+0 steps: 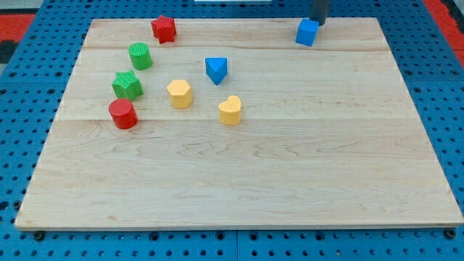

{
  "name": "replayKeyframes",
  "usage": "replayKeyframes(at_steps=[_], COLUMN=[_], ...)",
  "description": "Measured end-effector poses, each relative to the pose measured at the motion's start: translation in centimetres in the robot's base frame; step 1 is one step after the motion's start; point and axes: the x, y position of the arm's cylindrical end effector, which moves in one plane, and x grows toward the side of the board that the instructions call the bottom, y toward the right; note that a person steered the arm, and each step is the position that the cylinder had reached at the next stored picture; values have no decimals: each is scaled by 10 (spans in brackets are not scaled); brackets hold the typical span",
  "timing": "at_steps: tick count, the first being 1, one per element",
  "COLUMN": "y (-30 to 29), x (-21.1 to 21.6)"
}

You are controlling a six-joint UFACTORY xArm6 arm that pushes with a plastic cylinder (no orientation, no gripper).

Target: Move blue triangle and yellow heart towards blue cube

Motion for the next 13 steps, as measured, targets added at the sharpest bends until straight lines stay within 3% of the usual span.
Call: replayKeyframes(at_steps=[1,2,3,4,5,6,7,8,9,11,12,13], y=[-88,-203,-323,-267,-145,-105,-106,-69,-68,-108,-170,-159], x=[15,79,111,154,153,132,117,121,134,280,262,213])
